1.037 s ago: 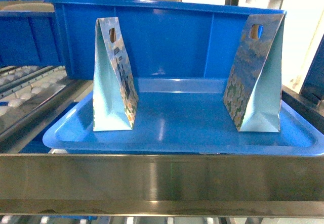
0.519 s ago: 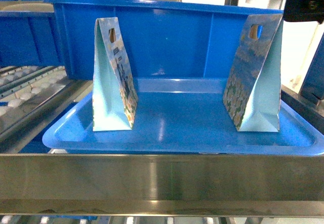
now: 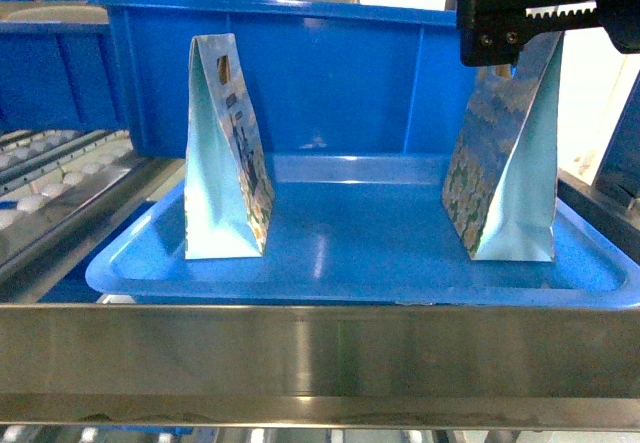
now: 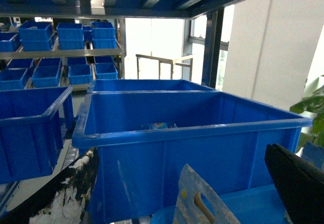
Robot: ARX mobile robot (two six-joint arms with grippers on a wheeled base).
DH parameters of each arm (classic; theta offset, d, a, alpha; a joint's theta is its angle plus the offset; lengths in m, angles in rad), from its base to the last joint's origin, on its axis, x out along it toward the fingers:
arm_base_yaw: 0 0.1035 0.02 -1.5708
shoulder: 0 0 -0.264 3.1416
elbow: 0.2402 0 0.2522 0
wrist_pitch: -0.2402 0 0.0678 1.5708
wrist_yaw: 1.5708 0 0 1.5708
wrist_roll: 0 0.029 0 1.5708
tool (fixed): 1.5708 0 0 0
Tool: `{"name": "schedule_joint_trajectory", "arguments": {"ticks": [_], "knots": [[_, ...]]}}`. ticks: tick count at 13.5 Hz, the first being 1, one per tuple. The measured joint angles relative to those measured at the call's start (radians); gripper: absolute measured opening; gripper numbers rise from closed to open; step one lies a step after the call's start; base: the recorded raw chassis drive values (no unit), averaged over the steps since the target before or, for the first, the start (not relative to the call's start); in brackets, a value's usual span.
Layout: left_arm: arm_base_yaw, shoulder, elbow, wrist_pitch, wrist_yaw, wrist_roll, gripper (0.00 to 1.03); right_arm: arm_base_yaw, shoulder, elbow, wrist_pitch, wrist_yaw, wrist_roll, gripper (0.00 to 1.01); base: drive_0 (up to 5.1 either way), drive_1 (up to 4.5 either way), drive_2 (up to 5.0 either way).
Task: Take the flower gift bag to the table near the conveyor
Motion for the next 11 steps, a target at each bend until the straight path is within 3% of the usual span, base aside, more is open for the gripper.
{"name": "schedule_joint_trajectory", "arguments": {"ticks": [2,4,10,11], "knots": [[0.000,0.000,0.000,0.000,0.000,0.000,0.98,-0.028,0.013,-0.002,-0.015,0.002,0.016,0.98,0.0,0.00,0.0],[0.000,0.000,0.000,0.000,0.000,0.000,0.98,-0.013,0.053,-0.023,-0.042,-0.050,0.042,0.98,0.0,0.00,0.0],[0.000,0.000,0.000,0.000,0.000,0.000,0.98,-0.011,0.114,-0.045,-0.029,-0.042,0.047,0.98,0.0,0.00,0.0],[0.000,0.000,0.000,0.000,0.000,0.000,0.98,-0.013,0.114,-0.045,-0.019,-0.042,0.044,0.92,0.0,0.00,0.0]]}}
